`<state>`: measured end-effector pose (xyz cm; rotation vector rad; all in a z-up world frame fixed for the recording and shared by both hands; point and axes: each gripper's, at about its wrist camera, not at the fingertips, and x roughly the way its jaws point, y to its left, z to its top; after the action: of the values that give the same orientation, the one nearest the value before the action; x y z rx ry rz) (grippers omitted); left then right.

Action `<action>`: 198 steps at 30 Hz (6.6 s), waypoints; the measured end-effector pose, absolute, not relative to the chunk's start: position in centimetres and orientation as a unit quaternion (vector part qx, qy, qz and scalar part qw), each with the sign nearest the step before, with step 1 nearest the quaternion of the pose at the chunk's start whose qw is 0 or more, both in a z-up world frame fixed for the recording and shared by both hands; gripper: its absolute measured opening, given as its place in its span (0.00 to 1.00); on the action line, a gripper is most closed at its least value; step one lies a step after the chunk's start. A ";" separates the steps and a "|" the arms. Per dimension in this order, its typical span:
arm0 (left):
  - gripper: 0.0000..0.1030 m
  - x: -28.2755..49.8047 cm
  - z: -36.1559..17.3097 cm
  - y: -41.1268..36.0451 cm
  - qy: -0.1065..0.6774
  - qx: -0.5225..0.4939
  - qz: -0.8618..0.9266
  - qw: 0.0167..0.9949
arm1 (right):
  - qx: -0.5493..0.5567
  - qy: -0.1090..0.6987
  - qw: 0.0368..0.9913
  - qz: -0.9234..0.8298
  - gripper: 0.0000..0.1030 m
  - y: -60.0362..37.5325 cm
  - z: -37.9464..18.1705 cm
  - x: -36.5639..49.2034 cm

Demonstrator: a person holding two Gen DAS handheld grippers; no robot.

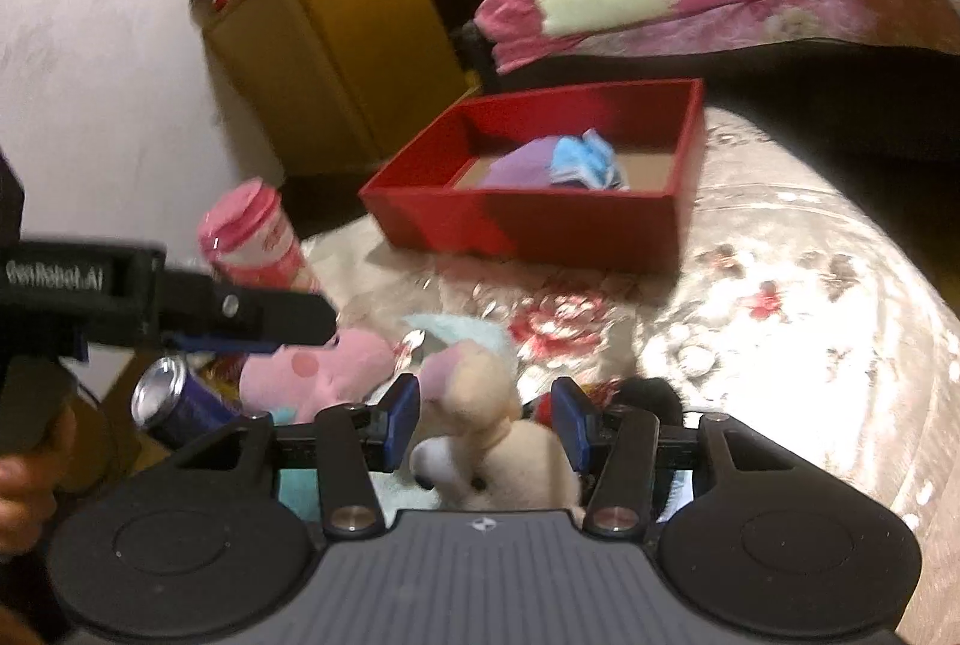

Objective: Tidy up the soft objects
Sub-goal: 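Grasp the beige teddy bear with the right tool, then lift the teddy bear with the right tool while the left tool grasps the pink knitted scrunchie, then carry the pink scrunchie into the red box and open the left tool, then lower the teddy bear into the red box and open the right tool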

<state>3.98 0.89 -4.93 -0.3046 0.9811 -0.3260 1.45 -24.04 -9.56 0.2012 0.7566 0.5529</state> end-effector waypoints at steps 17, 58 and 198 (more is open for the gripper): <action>0.73 4.2 -5.6 0.6 0.481 -0.145 -0.163 0.849 | 0.046 0.415 0.868 0.269 0.19 -19.9 -12.6 4.4; 0.66 1.3 -9.5 -8.1 0.542 -0.037 -0.276 0.793 | 0.222 0.346 0.893 0.182 0.01 -33.3 -7.3 1.1; 0.76 11.7 -0.9 -2.3 0.407 -0.099 -0.085 0.904 | 0.255 0.271 0.905 0.207 0.20 -28.3 -3.2 8.8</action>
<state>11.67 -2.33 -0.85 -0.2044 0.8402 -0.1748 8.75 -28.29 -3.20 0.5279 0.5601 0.4277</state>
